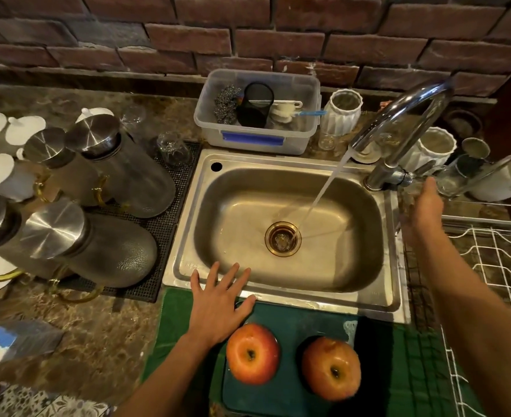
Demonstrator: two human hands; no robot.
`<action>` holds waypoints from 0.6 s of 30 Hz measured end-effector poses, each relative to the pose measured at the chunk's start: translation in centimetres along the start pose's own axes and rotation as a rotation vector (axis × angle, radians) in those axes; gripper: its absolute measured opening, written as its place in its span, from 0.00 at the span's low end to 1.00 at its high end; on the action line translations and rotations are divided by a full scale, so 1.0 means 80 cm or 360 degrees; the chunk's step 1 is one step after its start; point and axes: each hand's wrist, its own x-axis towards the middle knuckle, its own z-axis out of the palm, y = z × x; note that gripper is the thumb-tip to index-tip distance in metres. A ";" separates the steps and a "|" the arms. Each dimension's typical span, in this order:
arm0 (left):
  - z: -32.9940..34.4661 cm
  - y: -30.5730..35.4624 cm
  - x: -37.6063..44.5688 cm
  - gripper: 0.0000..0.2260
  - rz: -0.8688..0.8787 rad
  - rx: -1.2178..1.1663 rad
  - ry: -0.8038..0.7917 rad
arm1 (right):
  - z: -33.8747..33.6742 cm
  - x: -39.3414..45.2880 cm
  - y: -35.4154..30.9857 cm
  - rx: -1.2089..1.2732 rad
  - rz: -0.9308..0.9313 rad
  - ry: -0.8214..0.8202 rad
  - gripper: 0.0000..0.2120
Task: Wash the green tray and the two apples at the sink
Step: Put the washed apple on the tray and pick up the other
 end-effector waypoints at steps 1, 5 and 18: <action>-0.001 0.000 0.000 0.31 0.0004 -0.0009 0.0002 | 0.001 0.006 -0.002 0.0090 0.0041 -0.0047 0.19; -0.003 0.000 0.000 0.31 0.0014 -0.0045 0.0005 | 0.007 0.026 -0.005 0.0225 0.0138 -0.0202 0.27; -0.002 0.000 0.000 0.30 0.0005 -0.0078 -0.0028 | 0.013 0.061 -0.028 0.0446 0.0326 -0.0182 0.27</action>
